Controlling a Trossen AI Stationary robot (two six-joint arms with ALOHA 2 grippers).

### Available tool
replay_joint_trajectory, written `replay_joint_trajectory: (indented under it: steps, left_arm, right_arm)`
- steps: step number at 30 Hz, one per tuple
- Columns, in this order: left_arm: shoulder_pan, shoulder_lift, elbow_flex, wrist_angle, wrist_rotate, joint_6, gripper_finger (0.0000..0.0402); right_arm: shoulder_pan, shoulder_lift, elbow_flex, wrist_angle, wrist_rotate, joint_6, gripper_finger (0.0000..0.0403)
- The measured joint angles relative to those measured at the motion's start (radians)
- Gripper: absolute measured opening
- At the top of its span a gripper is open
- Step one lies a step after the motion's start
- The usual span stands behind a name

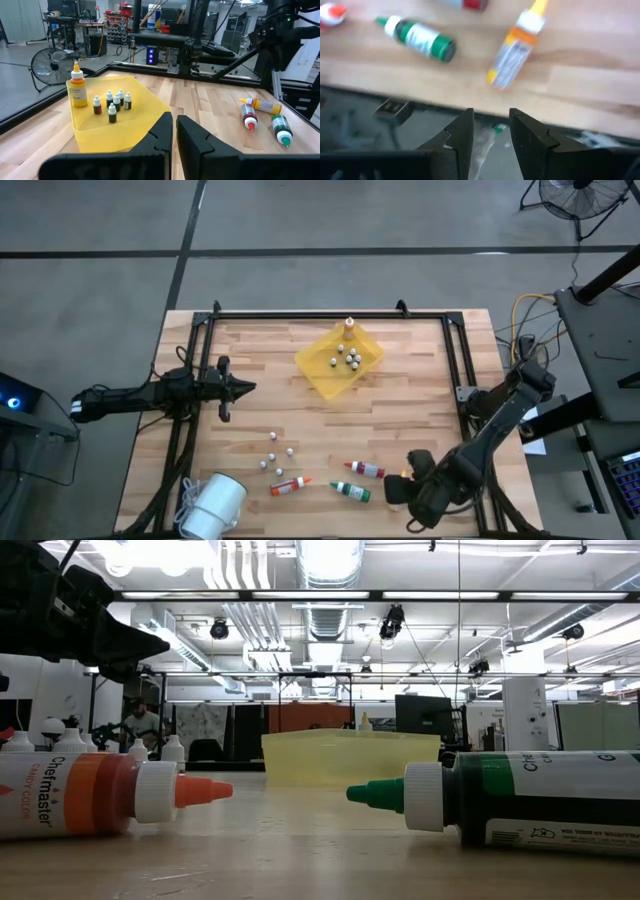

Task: Pick & Place food coloring
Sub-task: Put the large yellow food coloring bottle into the yellow bin

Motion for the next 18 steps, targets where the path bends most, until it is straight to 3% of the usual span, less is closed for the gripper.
replay_joint_trajectory:
  steps: [6, 18]
  left_arm:
    - [0.001, 0.0, 0.0, 0.0, 0.0, 0.0, 0.0]
    - [0.0, 0.0, 0.0, 0.0, 0.0, 0.0, 0.0]
  right_arm:
    - [-0.029, 0.066, 0.099, -0.143, -0.013, 0.0, 0.0114]
    - [-0.084, 0.089, 0.072, -0.174, -0.086, 0.007, 0.0106]
